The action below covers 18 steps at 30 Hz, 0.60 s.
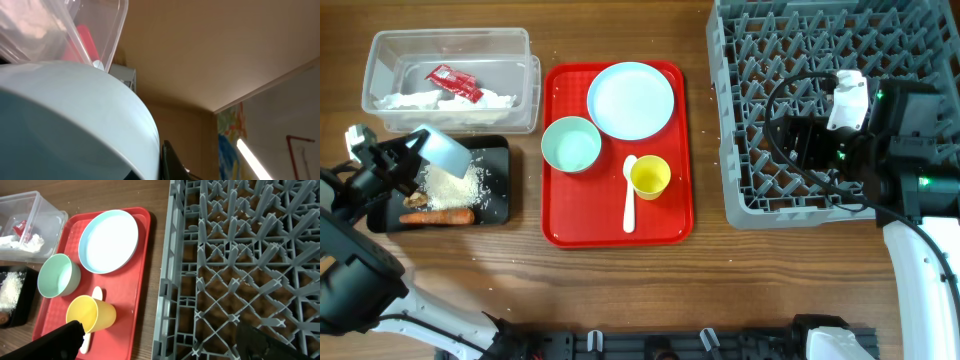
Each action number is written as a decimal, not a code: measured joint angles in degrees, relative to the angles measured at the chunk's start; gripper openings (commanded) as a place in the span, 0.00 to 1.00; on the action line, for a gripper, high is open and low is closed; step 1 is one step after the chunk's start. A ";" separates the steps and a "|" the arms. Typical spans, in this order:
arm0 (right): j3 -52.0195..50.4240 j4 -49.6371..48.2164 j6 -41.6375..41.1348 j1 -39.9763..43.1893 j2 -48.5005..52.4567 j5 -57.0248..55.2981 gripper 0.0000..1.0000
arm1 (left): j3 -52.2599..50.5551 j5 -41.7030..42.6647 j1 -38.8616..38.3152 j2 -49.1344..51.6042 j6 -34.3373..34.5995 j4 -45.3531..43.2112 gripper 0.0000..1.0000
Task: Sort waste into correct bins and load items into the dishwasher rack
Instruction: 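Tip the blue bowl over the black tray to pour out rice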
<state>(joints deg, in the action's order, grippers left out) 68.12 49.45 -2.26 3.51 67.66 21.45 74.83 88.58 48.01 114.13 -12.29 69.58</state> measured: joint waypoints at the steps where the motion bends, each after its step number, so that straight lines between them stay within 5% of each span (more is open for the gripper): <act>1: 0.00 0.15 0.00 0.00 0.00 -0.02 1.00 | 0.00 0.07 0.28 0.00 0.09 1.07 0.04; 18: 0.00 0.68 0.00 0.00 0.00 0.00 1.00 | -0.11 -0.20 0.55 -0.02 -10.71 16.06 0.04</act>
<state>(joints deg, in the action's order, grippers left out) 68.12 50.13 -2.26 3.51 67.66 21.45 74.72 88.38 48.56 114.10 -23.00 85.65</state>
